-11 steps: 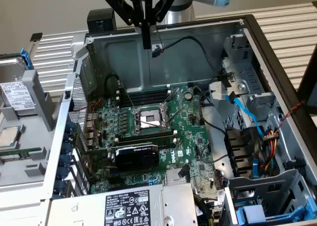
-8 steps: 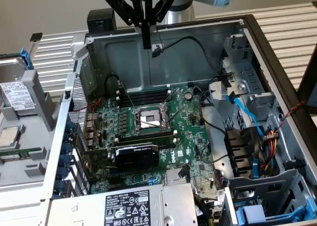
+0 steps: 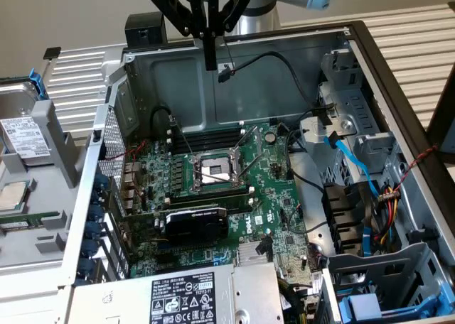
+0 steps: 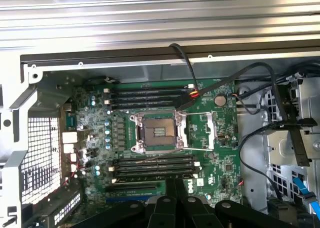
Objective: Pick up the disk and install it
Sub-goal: 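Reach for the disk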
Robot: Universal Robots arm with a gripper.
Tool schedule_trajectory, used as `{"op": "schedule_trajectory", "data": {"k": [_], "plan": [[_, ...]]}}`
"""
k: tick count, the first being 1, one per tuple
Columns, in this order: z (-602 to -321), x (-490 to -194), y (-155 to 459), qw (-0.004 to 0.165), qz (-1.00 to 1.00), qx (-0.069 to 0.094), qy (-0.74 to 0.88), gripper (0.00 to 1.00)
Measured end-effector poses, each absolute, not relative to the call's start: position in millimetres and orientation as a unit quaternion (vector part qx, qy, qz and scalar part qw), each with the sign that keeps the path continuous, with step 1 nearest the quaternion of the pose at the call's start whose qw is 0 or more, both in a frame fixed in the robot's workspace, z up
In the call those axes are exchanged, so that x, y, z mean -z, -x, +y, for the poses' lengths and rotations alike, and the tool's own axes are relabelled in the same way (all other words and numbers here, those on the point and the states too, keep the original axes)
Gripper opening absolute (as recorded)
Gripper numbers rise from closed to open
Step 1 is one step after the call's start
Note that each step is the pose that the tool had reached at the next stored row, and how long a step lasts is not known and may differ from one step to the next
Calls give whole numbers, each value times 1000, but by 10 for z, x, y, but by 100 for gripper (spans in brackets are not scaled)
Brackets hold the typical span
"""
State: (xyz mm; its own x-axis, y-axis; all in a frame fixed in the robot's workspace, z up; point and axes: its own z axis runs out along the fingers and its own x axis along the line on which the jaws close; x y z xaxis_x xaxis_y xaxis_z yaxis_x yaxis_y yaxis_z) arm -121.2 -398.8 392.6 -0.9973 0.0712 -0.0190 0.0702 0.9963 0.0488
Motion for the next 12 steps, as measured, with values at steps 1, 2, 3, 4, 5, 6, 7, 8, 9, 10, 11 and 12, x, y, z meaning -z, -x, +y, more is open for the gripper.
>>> {"op": "schedule_trajectory", "data": {"k": [1,2,3,4,5,6,7,8,9,10,11,12], "plan": [[-3988,-3926,1212,10,999,-24,-35,11],[-3988,-3926,1212,10,999,-24,-35,11],[-3988,-3926,1219,10,999,-24,-35,11],[-3988,-3927,1234,10,999,-24,-35,11],[-3988,-3926,1248,10,999,-24,-35,11],[-3988,-3927,1264,10,999,-24,-35,11],[-3986,-3927,1292,10,999,-24,-35,11],[-3985,-3926,1334,10,999,-24,-35,11],[-3983,-3926,1381,10,999,-24,-35,11],[-3981,-3926,1425,10,999,-24,-35,11],[-3980,-3926,1471,10,999,-24,-35,11],[-3979,-3926,1517,10,999,-24,-35,11]]}}
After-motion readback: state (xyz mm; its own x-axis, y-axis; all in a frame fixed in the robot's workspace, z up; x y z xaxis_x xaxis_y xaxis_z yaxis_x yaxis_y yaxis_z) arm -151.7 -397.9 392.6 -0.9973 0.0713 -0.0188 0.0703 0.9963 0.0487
